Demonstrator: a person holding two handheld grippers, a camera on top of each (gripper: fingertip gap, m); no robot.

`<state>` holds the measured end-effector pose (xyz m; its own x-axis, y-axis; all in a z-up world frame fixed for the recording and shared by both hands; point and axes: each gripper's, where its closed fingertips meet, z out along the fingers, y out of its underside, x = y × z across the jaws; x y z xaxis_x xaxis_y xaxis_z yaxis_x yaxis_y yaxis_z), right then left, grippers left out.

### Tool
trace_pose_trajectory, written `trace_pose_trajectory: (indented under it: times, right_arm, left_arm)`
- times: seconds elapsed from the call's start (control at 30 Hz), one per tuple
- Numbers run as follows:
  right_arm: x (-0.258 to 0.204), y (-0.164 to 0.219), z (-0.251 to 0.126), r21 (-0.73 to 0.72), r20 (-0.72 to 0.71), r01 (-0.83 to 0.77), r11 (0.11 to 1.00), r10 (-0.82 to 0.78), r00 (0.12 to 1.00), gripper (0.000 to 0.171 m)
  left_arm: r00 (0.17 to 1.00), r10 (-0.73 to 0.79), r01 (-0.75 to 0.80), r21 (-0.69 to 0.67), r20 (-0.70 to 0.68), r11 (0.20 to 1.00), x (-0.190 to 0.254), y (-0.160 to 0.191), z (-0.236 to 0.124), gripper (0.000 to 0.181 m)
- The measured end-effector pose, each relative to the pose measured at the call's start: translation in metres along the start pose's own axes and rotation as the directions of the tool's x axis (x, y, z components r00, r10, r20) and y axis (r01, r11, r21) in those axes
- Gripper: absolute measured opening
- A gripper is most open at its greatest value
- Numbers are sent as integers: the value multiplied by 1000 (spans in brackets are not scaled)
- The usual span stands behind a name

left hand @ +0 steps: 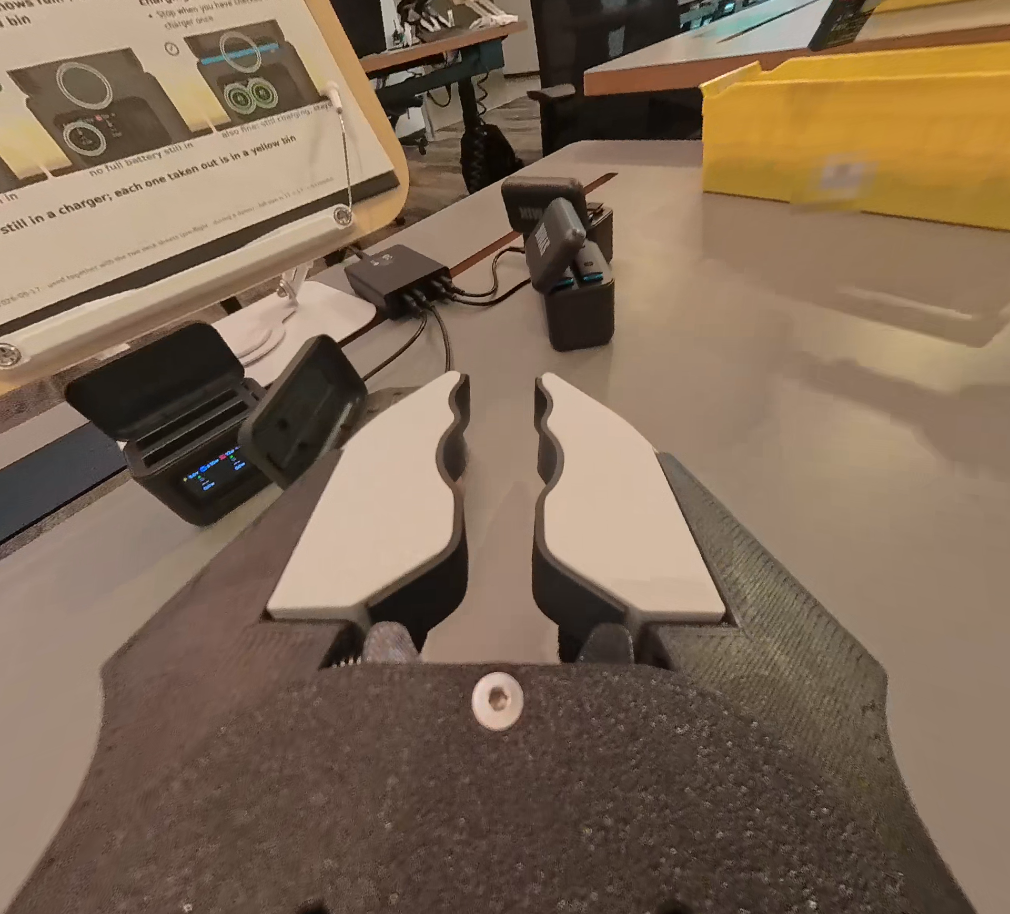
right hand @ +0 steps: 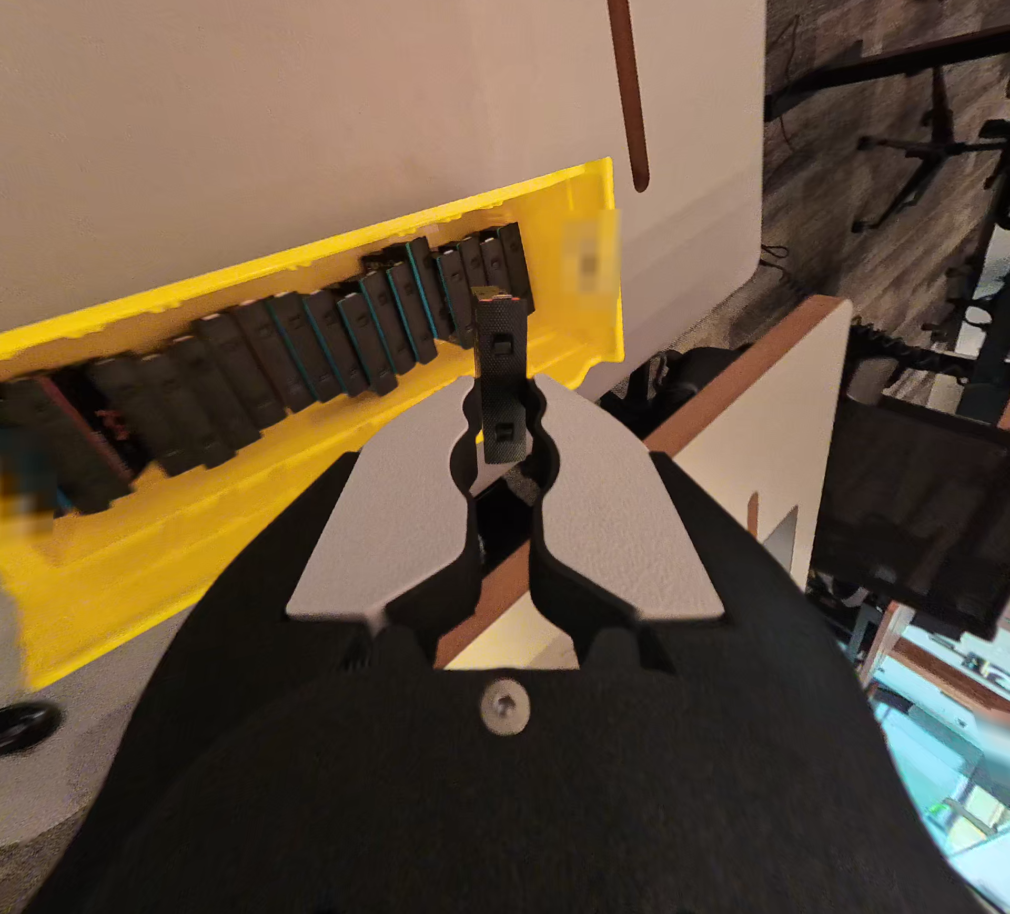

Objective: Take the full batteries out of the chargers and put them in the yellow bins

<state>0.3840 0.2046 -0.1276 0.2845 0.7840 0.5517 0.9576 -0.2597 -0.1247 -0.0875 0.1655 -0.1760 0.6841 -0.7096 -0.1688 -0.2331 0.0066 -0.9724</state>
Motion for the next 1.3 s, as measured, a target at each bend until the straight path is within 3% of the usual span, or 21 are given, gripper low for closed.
trace_pose_trajectory:
  times: [0.27,0.43,0.57,1.0,1.13,1.3]
  right_arm:
    - [16,1,73,-22,100,113,993,-110,989,14]
    - [17,2,96,-41,177,150,988,-141,974,14]
    - [26,3,105,-62,159,174,983,-163,974,15]
    - [39,-7,95,-14,-13,172,985,-172,985,18]
    - [46,-24,78,82,-65,83,993,-78,995,19]
    - [65,-77,28,303,-213,-81,949,150,965,21]
  left_arm:
    - [999,36,-34,-63,35,997,-4,19,4,20]
    - [998,41,-37,-90,39,995,-6,27,7,19]
    - [998,45,-41,-102,41,994,-7,31,8,19]
    - [997,50,-41,-129,64,991,-12,36,9,18]
    - [994,36,-20,-148,104,989,-20,39,8,24]
    - [985,-8,35,-158,170,987,-35,41,5,28]
